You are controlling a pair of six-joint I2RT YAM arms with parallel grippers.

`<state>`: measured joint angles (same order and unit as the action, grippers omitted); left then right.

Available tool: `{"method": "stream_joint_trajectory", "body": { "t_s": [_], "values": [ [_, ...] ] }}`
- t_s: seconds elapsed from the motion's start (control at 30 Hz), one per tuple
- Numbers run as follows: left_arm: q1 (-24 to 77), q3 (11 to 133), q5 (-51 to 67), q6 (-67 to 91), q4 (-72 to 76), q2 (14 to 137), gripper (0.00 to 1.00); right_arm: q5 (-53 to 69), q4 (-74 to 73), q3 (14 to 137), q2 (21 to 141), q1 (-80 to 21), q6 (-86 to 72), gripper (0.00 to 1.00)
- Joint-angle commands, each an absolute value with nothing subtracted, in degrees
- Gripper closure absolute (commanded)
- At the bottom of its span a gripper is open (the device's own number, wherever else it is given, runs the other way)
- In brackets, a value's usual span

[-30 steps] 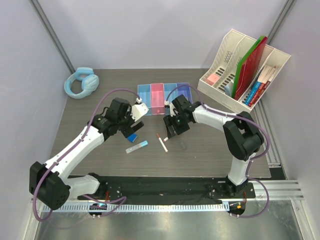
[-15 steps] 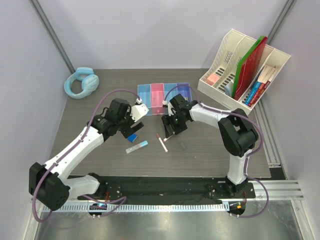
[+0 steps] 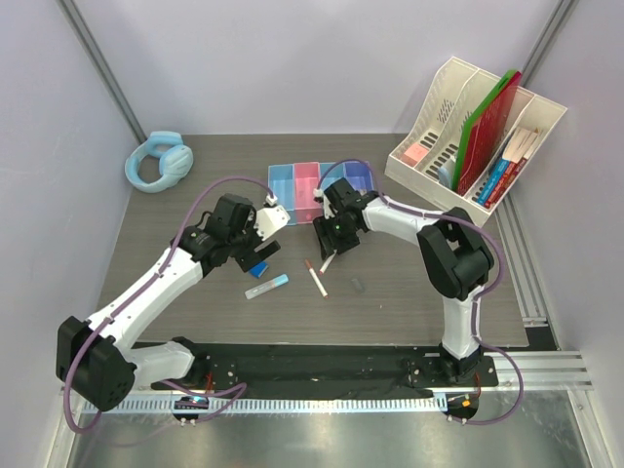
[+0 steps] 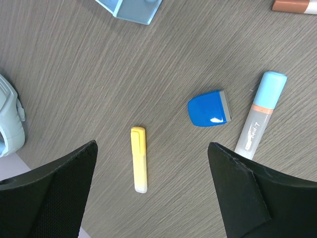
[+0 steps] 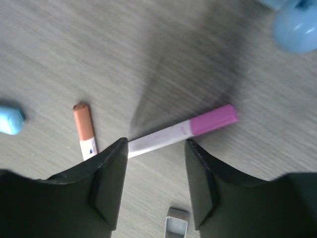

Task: Sort the stationery into containers
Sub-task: Pick up the pen from the center of the board.

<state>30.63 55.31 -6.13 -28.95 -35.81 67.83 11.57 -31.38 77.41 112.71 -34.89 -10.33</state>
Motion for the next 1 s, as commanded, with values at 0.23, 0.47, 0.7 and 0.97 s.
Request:
{"method": "stream_joint_trajectory", "body": {
  "t_s": [0.23, 0.47, 0.7, 0.97],
  "values": [
    [30.7, 54.3, -2.5, -27.8, -34.8, 68.5, 0.09, -2.0, -30.1, 78.2, 121.8, -36.5, -8.2, 0.52],
    [30.7, 54.5, -1.5, -28.1, -34.8, 67.8, 0.09, -5.0, -30.5, 78.0, 123.8, -40.2, -6.5, 0.74],
    [30.7, 56.9, 3.7, -25.0, -34.8, 70.5, 0.10, -3.3, -30.5, 75.5, 123.7, -41.2, -3.8, 0.99],
    [30.8, 59.5, 17.3, -18.5, -34.2, 72.7, 0.10, 2.3, -30.9, 71.8, 109.5, -40.9, 1.0, 0.99]
  ]
}}
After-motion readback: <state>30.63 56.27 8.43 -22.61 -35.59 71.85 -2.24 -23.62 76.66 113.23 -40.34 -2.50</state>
